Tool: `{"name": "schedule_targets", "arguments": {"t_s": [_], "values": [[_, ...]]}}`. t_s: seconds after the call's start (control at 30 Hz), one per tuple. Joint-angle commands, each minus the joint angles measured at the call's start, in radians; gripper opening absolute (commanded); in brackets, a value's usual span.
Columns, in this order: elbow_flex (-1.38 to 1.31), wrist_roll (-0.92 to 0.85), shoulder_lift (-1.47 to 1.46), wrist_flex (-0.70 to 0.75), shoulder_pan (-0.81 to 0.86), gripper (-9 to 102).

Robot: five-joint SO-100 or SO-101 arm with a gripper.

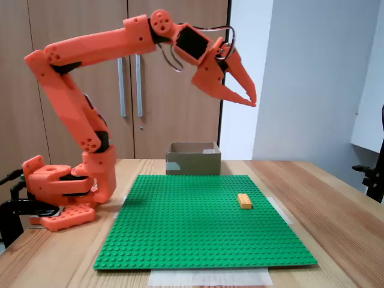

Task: Pick the red lego block and put it in the box.

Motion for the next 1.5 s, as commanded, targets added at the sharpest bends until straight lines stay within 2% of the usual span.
{"name": "schedule_targets", "arguments": {"t_s": [0.0,0.47,0.83,1.23,1.47], "values": [[0.071,0.006,0.107,-0.061,0.020,-1],[0.397,0.005,0.379,-0.173,0.048,-1],[0.597,0.023,0.546,-0.140,0.066,-1],[0.953,0.067,0.831,-0.199,0.037,-1],[1.068,0.054,0.933,-0.147,0.058,-1]]}}
